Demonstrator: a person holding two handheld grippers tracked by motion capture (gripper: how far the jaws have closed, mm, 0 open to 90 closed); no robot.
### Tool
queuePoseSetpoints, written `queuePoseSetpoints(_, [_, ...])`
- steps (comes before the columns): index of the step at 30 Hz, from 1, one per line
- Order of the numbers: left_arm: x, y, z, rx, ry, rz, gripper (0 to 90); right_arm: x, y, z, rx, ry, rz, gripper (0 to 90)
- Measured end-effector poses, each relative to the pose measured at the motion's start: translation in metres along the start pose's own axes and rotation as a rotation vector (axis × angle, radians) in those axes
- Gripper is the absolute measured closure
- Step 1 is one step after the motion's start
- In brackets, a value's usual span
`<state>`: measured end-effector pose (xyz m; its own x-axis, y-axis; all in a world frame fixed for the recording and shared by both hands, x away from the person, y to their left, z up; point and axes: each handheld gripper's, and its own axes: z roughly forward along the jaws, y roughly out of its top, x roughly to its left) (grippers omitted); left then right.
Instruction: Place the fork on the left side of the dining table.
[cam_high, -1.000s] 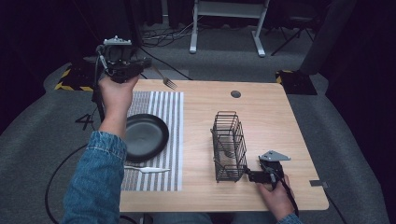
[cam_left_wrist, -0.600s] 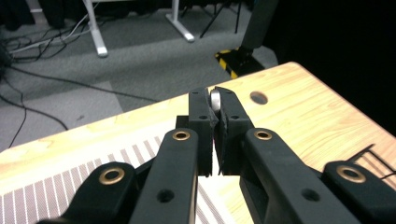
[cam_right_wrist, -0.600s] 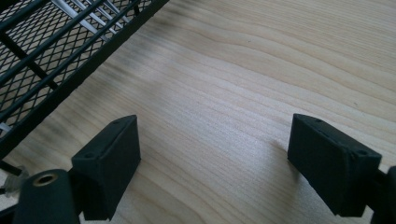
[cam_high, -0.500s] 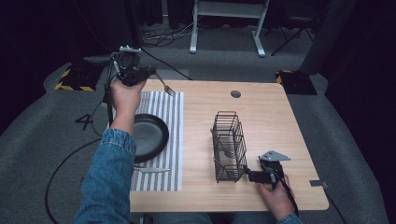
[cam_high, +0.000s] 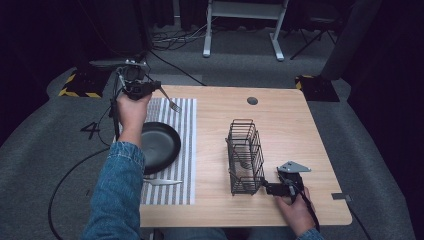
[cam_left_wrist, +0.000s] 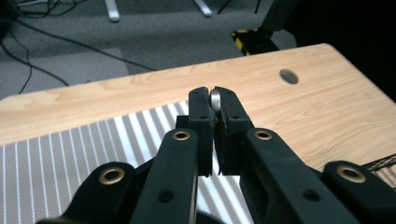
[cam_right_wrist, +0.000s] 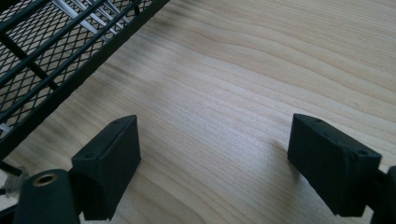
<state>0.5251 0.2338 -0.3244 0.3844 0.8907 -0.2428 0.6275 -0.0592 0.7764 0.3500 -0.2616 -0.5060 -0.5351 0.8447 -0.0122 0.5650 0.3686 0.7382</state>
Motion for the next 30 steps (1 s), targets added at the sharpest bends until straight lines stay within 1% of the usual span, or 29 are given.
queuePoseSetpoints(1, [0.004, -0.004, 0.003, 0.004, 0.004, -0.014, 86.4, 0.000, 0.000, 0.000, 0.000, 0.000, 0.000, 17.0])
queuePoseSetpoints(2, [0.004, -0.004, 0.003, 0.004, 0.004, -0.014, 86.4, 0.000, 0.000, 0.000, 0.000, 0.000, 0.000, 17.0])
queuePoseSetpoints(3, [0.008, -0.009, 0.008, 0.016, 0.009, -0.034, 86.4, 0.000, 0.000, 0.000, 0.000, 0.000, 0.000, 17.0])
queuePoseSetpoints(4, [0.010, -0.010, 0.009, 0.023, 0.010, -0.042, 86.4, 0.000, 0.000, 0.000, 0.000, 0.000, 0.000, 17.0])
queuePoseSetpoints(5, [0.010, -0.010, 0.009, 0.023, 0.010, -0.042, 86.4, 0.000, 0.000, 0.000, 0.000, 0.000, 0.000, 17.0])
queuePoseSetpoints(8, [0.015, -0.016, 0.013, 0.032, 0.015, -0.063, 86.5, 0.000, 0.000, 0.000, 0.000, 0.000, 0.000, 17.0])
queuePoseSetpoints(14, [0.019, -0.021, 0.017, 0.044, 0.021, -0.075, 86.5, 0.000, 0.000, 0.000, 0.000, 0.000, 0.000, 17.0])
queuePoseSetpoints(16, [0.020, -0.022, 0.018, 0.058, 0.022, -0.073, 86.4, 0.000, 0.000, 0.000, 0.000, 0.000, -0.001, 17.0])
queuePoseSetpoints(20, [0.022, -0.023, 0.019, 0.058, 0.006, -0.085, 86.4, 0.000, 0.000, 0.000, 0.000, 0.000, -0.001, 17.0])
queuePoseSetpoints(25, [0.023, -0.026, 0.021, 0.066, 0.001, -0.091, 86.4, 0.000, 0.000, 0.000, 0.000, 0.000, -0.001, 17.0])
queuePoseSetpoints(26, [0.024, -0.027, 0.022, 0.069, -0.009, -0.098, 86.3, 0.000, 0.000, 0.000, 0.000, 0.000, -0.001, 17.0])
queuePoseSetpoints(30, [0.025, -0.028, 0.024, 0.070, -0.012, -0.103, 86.3, 0.000, 0.000, 0.000, 0.000, 0.000, -0.001, 17.0])
